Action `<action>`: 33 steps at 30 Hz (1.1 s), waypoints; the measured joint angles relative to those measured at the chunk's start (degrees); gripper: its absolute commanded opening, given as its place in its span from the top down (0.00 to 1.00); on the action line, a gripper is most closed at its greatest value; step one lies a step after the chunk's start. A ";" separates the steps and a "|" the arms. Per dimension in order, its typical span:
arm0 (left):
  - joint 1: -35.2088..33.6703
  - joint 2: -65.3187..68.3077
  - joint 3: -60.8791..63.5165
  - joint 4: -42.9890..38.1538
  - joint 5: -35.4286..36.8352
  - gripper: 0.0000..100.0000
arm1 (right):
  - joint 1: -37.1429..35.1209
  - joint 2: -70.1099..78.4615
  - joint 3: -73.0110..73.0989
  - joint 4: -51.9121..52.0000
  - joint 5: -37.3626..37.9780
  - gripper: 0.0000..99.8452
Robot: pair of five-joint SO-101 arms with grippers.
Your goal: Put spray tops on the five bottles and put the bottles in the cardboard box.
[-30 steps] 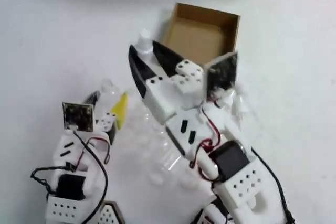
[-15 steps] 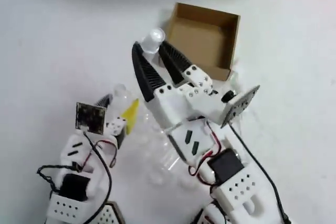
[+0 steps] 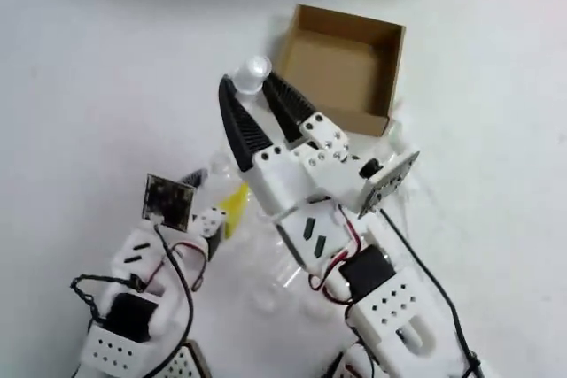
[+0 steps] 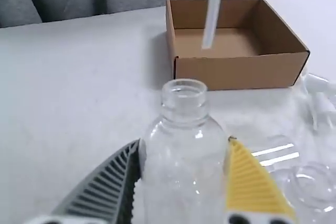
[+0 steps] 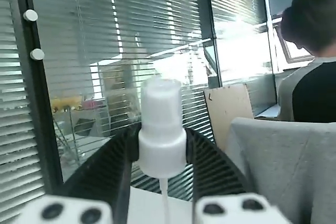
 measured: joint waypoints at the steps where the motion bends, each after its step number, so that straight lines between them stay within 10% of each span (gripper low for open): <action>1: 0.00 0.00 0.00 0.00 0.00 0.88 | 0.00 0.00 0.00 0.00 0.00 0.98; 33: 0.26 0.00 0.00 0.00 0.00 0.88 | 0.35 12.04 1.05 -9.23 0.35 0.98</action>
